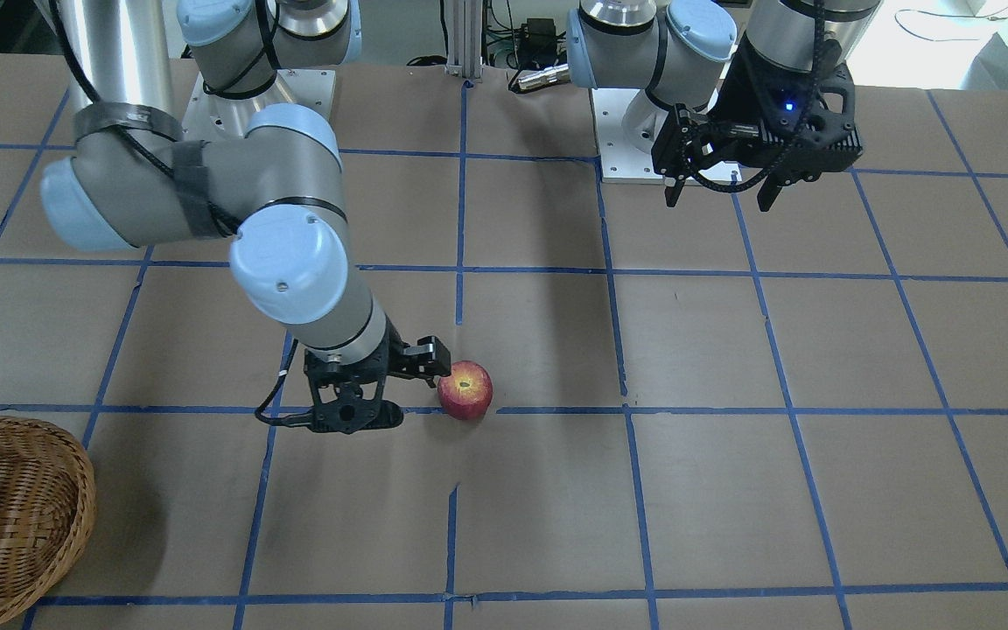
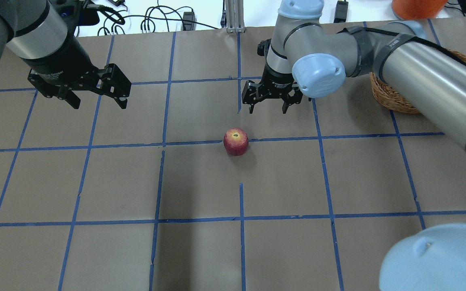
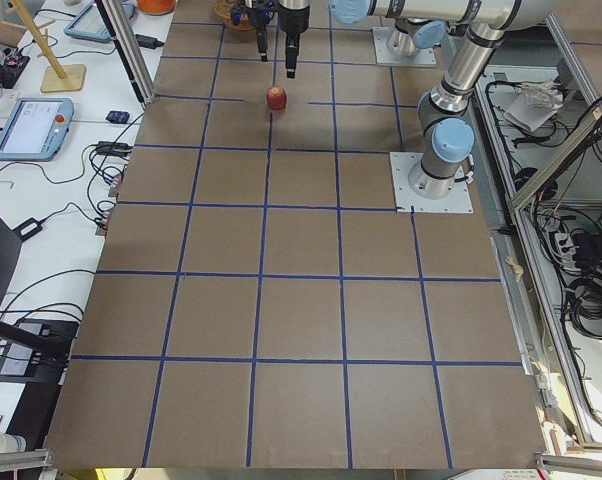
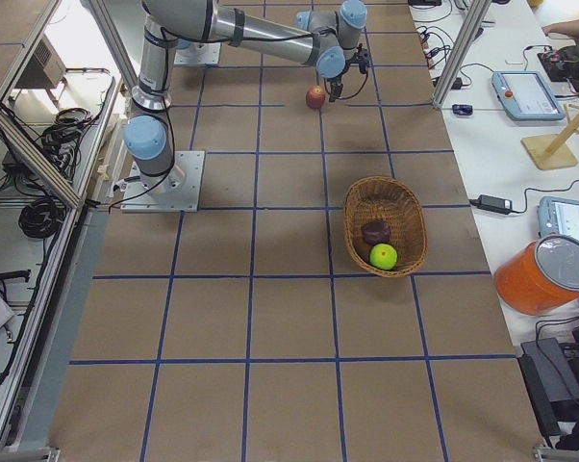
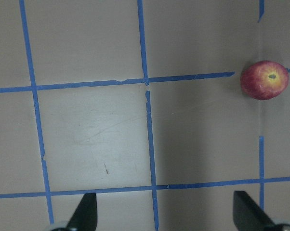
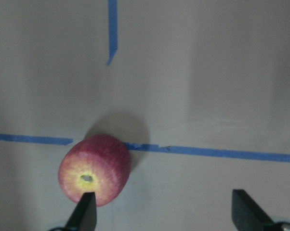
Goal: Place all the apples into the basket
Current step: 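Reach the right gripper to the red apple and grasp it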
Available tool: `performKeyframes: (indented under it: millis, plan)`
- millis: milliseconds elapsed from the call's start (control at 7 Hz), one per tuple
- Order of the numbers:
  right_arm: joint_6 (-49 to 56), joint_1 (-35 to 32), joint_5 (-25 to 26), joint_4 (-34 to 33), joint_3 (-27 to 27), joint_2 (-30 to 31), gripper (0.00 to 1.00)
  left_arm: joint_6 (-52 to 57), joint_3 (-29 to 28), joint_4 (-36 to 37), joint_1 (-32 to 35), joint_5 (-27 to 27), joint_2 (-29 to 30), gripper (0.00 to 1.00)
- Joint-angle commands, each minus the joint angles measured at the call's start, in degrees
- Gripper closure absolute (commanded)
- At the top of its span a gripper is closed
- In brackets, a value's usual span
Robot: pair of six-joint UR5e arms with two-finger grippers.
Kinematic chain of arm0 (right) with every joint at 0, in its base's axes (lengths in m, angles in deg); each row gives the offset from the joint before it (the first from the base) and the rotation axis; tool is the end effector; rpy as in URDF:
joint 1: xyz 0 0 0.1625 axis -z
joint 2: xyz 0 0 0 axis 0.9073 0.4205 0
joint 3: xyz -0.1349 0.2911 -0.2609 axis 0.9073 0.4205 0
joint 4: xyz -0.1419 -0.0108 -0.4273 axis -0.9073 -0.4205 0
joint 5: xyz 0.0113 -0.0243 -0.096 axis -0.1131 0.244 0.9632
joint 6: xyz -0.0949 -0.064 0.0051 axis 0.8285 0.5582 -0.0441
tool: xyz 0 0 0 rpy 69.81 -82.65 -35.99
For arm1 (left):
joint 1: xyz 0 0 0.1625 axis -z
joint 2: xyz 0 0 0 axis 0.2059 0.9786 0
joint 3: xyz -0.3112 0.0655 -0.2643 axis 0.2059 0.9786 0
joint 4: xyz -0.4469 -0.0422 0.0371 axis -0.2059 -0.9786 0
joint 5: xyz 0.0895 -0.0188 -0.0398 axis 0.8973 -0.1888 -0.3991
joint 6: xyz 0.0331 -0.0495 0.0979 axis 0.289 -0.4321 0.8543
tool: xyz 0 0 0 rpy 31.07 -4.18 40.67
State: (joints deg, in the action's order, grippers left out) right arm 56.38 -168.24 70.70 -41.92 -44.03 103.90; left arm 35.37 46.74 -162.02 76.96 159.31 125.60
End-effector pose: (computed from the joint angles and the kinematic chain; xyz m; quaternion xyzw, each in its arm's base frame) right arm 0.2991 -0.6108 0.2460 -0.0127 0.9957 0.0505 0.0769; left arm -0.1218 -0.5064 0.4845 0.0210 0.9996 -0.0182 0.0061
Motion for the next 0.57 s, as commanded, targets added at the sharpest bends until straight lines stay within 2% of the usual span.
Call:
performKeyframes:
  millis: [0,429]
  plan:
    - [-8.77,-4.89,-0.34,-5.00,-0.16,-3.59,0.00,0.04,-0.10,-0.02,-0.07,0.09,-0.34,0.00]
    - [-9.86,-6.14,-0.34,-5.65,-0.33,-6.33,0.00,0.04,-0.10,0.06,-0.25,-0.09,-0.26,0.00]
